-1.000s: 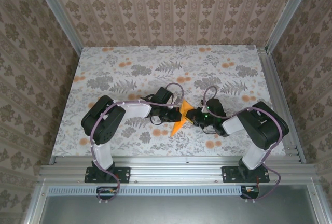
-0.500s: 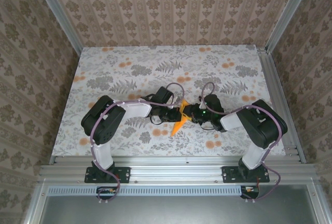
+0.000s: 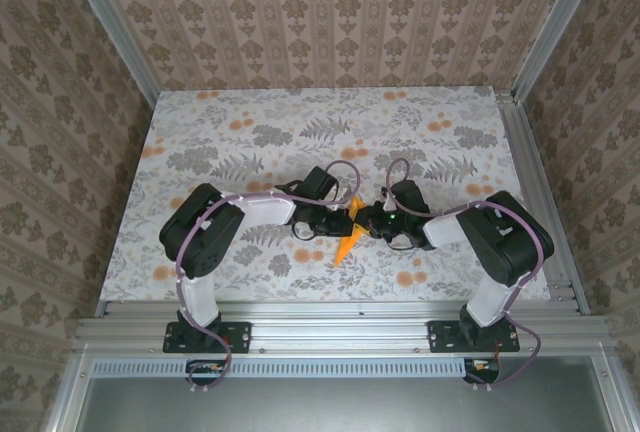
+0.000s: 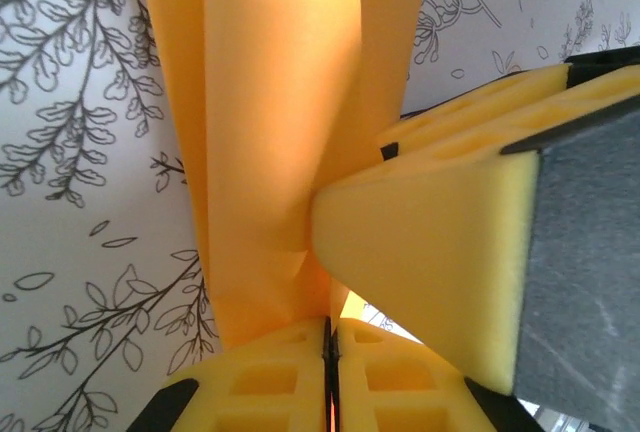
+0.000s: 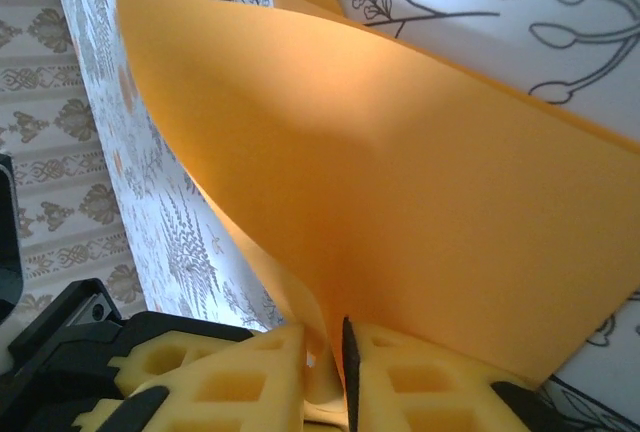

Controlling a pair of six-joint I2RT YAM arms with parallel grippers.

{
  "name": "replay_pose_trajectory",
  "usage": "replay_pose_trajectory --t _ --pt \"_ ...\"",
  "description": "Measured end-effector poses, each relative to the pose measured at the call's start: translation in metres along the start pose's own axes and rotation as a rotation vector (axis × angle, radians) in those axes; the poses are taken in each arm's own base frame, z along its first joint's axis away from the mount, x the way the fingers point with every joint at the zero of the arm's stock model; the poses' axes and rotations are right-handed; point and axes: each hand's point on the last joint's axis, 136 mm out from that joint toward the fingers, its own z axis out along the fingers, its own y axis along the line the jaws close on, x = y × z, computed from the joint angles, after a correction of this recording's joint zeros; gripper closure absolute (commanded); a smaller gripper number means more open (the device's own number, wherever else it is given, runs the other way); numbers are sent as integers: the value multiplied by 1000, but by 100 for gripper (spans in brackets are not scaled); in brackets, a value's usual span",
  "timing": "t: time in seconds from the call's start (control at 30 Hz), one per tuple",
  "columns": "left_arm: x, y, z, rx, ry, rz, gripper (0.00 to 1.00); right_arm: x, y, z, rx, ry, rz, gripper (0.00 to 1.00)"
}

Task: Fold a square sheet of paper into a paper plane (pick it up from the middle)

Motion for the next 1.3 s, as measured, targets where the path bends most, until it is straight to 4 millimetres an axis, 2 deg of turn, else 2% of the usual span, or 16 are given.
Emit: replay_pose_trajectory --t 0.27,0.47,0.57,0.73,0.87,1.07,1.3 --pt "-1 -2 -1 0 4 12 83 3 -6 0 24 11 -4 100" --pt "2 0 -2 -12 13 15 75 5 -9 0 37 19 0 100" --pt "3 -1 -9 -32 11 22 66 5 -10 0 39 20 -9 100" --pt "9 -9 -21 -79 -8 59 61 4 -11 -1 39 17 -10 100" --pt "25 -10 -23 -146 -3 91 60 3 -11 -1 39 15 -9 100" --pt "52 3 -14 -250 37 117 60 2 -12 -2 40 11 -6 100" --pt "55 6 -13 -303 27 134 63 0 -11 -4 38 7 -8 100"
